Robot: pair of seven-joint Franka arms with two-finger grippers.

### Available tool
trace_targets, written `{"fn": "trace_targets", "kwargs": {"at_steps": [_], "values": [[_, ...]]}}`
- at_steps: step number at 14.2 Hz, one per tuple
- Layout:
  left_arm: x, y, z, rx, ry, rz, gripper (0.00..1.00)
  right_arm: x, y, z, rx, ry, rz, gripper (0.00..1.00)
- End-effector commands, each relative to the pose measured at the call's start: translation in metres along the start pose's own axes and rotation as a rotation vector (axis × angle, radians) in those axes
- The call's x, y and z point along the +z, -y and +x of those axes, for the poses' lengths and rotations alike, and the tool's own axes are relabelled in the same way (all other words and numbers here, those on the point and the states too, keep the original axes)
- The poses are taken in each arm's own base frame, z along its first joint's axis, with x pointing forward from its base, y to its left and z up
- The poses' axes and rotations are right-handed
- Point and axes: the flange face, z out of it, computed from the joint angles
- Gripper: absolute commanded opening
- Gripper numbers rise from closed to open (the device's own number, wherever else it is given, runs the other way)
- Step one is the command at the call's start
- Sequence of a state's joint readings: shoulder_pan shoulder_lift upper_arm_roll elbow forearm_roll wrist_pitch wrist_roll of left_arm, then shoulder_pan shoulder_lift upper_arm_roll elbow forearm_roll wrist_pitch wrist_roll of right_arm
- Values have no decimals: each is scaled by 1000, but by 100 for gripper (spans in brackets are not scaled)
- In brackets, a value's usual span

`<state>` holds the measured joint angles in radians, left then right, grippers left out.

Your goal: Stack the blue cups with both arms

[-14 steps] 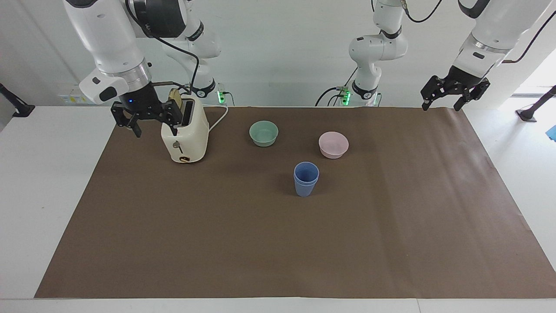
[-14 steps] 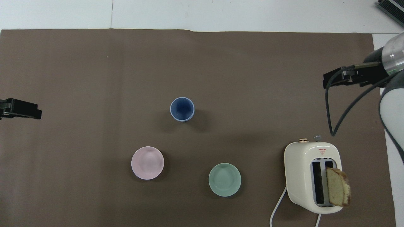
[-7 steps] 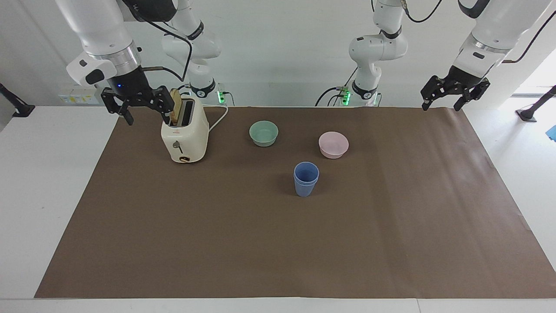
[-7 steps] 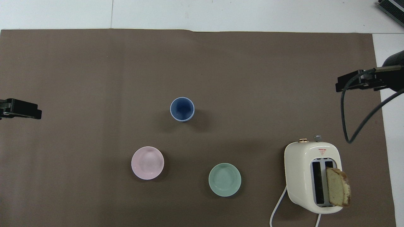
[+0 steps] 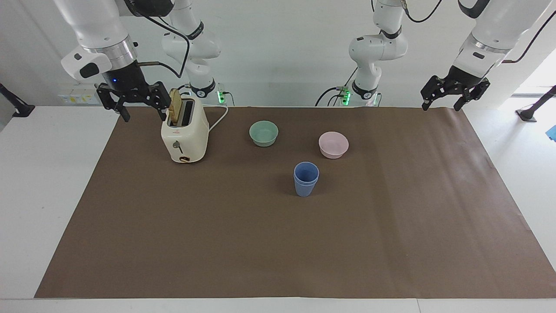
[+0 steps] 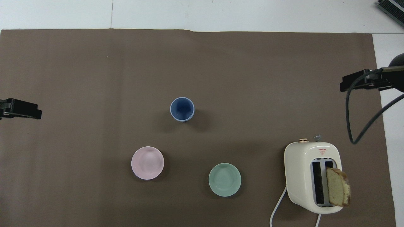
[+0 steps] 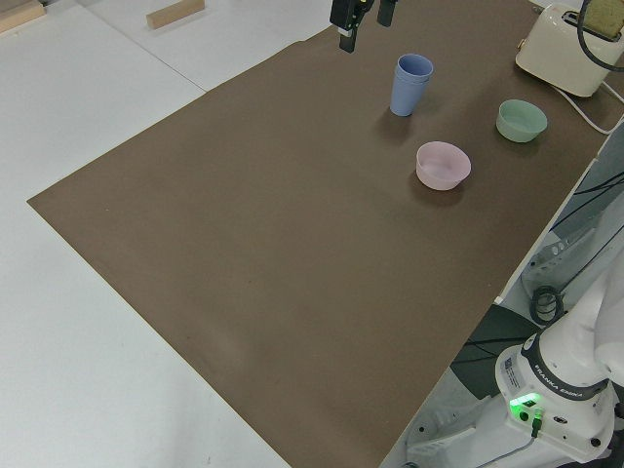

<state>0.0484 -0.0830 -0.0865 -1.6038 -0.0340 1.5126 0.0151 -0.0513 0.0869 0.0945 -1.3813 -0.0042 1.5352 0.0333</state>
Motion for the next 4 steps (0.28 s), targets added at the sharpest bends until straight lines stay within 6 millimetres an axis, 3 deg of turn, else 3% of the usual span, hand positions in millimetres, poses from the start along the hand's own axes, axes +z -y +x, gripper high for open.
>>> {"fn": "trace_targets", "kwargs": {"at_steps": [1, 4], "values": [[-3, 3, -5, -14, -10, -8, 100, -2, -4, -3, -25, -5, 21, 100], [-3, 3, -5, -14, -10, -8, 100, -4, -3, -4, -25, -8, 21, 100]]}}
